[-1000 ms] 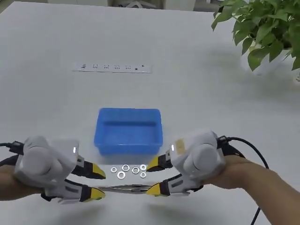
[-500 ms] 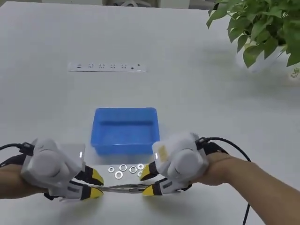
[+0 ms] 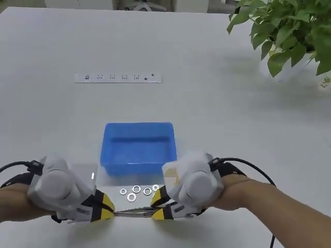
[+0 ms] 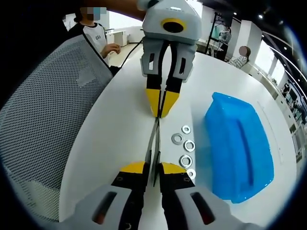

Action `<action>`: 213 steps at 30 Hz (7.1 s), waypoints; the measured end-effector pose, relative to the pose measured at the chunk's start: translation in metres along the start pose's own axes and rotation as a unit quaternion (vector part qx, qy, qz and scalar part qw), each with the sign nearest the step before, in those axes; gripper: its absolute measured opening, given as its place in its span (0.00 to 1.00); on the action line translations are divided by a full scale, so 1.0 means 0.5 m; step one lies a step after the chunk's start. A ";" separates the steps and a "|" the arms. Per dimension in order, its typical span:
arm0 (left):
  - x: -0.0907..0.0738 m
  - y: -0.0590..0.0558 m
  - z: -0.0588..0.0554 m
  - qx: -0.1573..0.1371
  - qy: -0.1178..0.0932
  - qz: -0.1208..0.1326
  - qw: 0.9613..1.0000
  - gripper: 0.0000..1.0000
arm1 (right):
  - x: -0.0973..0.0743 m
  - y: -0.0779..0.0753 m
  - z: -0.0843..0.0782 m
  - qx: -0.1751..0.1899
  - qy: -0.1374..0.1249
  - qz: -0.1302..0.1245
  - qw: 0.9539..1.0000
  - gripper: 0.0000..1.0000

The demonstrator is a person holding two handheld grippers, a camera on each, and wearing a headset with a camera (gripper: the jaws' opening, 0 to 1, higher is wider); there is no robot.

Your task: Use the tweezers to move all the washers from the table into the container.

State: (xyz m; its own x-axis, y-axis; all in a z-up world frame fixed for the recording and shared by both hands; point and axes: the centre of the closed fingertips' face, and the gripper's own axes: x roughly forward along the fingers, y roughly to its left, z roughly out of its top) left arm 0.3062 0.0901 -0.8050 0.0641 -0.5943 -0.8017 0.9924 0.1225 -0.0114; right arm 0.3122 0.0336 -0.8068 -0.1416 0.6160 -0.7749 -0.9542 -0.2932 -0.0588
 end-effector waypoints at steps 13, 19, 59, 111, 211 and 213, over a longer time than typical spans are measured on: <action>-0.012 -0.005 0.010 -0.006 -0.013 0.001 1.000 0.05 | 0.000 0.001 -0.001 0.009 -0.003 -0.005 1.000 0.11; -0.026 -0.004 0.026 -0.003 -0.012 0.006 1.000 0.05 | 0.001 0.001 0.000 0.008 0.000 -0.010 1.000 0.12; -0.091 -0.013 0.150 0.002 -0.036 0.006 0.999 0.05 | -0.006 0.001 0.026 0.037 -0.030 -0.037 0.998 0.11; -0.068 -0.020 0.225 0.052 -0.079 -0.003 0.995 0.06 | -0.005 -0.001 0.061 0.066 -0.070 -0.061 0.993 0.10; -0.053 0.041 0.254 0.079 -0.104 -0.025 0.991 0.05 | -0.155 -0.041 -0.030 0.219 -0.099 -0.232 0.943 0.55; -0.054 0.041 0.253 0.084 -0.103 -0.026 0.991 0.05 | -0.155 -0.042 -0.029 0.219 -0.099 -0.232 0.942 0.55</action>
State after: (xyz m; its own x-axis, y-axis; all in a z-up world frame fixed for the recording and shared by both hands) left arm 0.3379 0.0082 -0.7079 0.0145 -0.7479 -0.6636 0.9974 -0.0364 0.0629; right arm 0.3469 -0.0186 -0.7547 0.3135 0.7406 -0.5944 -0.9362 0.3457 -0.0631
